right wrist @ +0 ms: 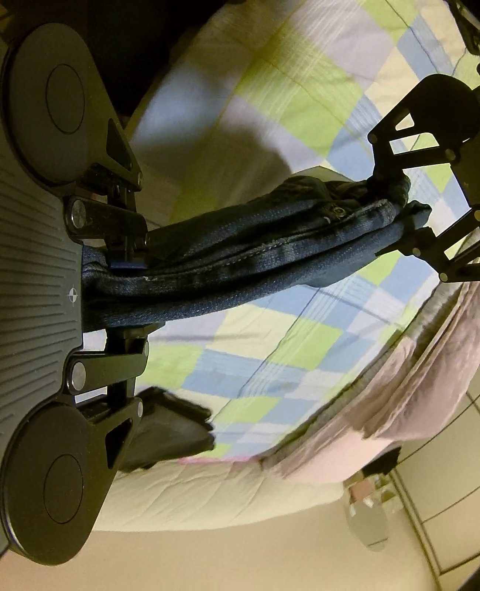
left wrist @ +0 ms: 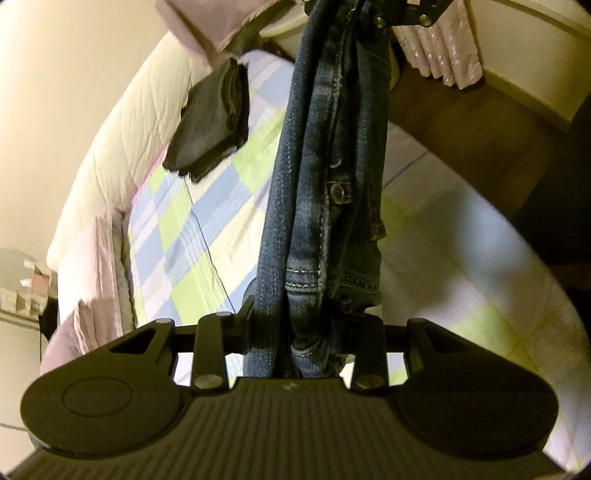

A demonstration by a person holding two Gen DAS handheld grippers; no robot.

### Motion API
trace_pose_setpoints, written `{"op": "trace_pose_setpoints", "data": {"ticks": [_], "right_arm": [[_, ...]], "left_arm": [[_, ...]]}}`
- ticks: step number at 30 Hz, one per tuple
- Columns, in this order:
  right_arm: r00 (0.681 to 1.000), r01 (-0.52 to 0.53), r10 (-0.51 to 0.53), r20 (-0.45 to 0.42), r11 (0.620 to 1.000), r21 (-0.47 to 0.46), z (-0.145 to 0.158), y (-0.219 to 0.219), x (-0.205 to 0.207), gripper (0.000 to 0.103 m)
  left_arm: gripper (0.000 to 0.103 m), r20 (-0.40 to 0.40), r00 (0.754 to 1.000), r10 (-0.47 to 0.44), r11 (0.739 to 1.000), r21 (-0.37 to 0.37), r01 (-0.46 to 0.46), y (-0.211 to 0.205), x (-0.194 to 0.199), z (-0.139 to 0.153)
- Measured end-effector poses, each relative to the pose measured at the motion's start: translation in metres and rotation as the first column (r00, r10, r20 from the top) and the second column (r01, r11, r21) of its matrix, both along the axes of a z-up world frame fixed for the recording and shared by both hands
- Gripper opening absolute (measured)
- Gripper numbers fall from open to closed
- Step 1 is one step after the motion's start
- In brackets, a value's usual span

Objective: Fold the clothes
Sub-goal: 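Hold the jeans hanging from both tools and carry them across the bed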

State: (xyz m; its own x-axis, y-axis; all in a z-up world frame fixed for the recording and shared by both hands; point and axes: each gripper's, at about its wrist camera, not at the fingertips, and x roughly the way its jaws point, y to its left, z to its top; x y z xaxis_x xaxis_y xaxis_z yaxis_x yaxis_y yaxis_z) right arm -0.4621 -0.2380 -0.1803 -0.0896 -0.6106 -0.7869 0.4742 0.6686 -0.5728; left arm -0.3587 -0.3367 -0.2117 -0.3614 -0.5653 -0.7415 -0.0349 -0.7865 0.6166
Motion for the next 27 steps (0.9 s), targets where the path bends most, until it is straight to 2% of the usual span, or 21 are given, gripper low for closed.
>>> {"op": "trace_pose_setpoints", "data": {"ticks": [6, 10, 21, 27], "right_arm": [[0.999, 0.042, -0.042, 0.015, 0.998, -0.039, 0.016, 0.017, -0.039, 0.022], [0.998, 0.052, -0.050, 0.029, 0.997, -0.059, 0.024, 0.022, -0.073, 0.022], [0.996, 0.044, -0.038, 0.078, 0.996, -0.074, 0.039, 0.011, -0.239, 0.022], [0.997, 0.032, -0.023, 0.080, 0.994, -0.102, 0.055, -0.006, -0.310, 0.022]], "left_arm": [[0.033, 0.004, 0.999, -0.045, 0.998, -0.043, 0.045, 0.015, -0.037, 0.013], [0.033, 0.014, 0.999, -0.048, 0.998, -0.050, 0.049, 0.016, -0.077, 0.016], [0.033, 0.045, 0.999, -0.021, 0.999, -0.038, 0.023, 0.003, -0.242, 0.025], [0.033, 0.029, 1.000, 0.006, 0.998, -0.067, -0.004, -0.014, -0.303, 0.034]]}}
